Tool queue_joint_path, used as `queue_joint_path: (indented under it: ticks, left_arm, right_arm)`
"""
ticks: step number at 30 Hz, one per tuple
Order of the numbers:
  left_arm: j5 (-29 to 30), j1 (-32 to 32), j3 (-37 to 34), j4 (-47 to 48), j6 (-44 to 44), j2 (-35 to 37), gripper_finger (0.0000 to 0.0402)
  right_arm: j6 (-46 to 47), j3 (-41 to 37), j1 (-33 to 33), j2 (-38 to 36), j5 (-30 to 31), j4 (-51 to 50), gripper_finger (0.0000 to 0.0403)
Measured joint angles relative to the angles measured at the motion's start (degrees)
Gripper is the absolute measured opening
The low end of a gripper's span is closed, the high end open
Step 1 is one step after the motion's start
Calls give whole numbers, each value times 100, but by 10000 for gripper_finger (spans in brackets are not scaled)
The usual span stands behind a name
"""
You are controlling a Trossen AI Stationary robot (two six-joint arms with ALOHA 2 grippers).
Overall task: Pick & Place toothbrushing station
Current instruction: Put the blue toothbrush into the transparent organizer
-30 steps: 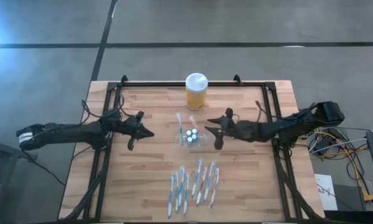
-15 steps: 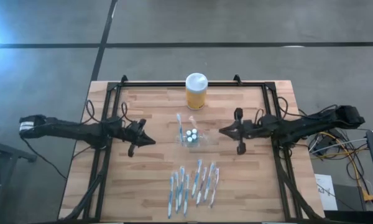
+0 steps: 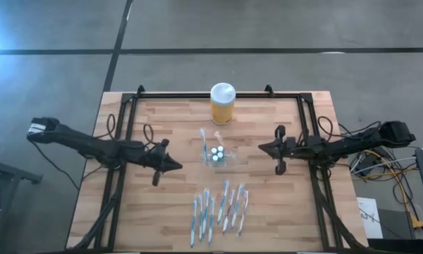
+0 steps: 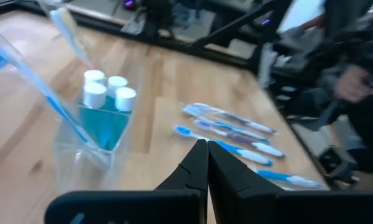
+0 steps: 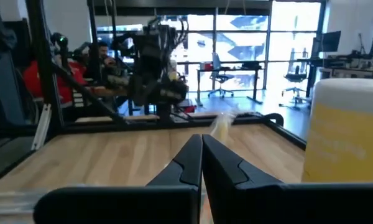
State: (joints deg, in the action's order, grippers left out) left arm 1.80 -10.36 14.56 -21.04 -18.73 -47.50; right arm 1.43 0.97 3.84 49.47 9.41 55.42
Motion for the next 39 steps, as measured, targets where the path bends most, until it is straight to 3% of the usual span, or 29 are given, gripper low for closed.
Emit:
queue_joint_path:
  ticks: [10,13,18,24,28,30,34,39]
  left_arm:
    - [1658,-939,2874,3729,-650,-1140,2]
    - [2193,-1297,3736,4793,-1207,-1649,1]
    - [2293,-1906,4756,6057,-2376,-2502,1]
    - [2290,-2604,5244,6084,-3373,-3471,4]
    - [2502,-2791,5267,6111,-4908,-4113,20]
    - [2293,-2789,5267,6098,-5354,-4390,33]
    - [1736,-2792,5265,6005,-5589,-4913,69]
    - [1449,-2777,5403,5620,-5537,-5273,134]
  right_arm:
    - [-421,-30,2,6,-44,-386,8]
    - [-494,-30,2,13,-41,-424,8]
    - [-511,-29,2,15,-39,-439,8]
    - [-467,-28,2,9,-39,-420,8]
    - [-303,-28,2,2,-37,-395,8]
    - [-181,-28,2,2,-37,-343,8]
    - [66,-26,2,2,-44,-273,8]
    - [142,-26,2,4,-46,-278,8]
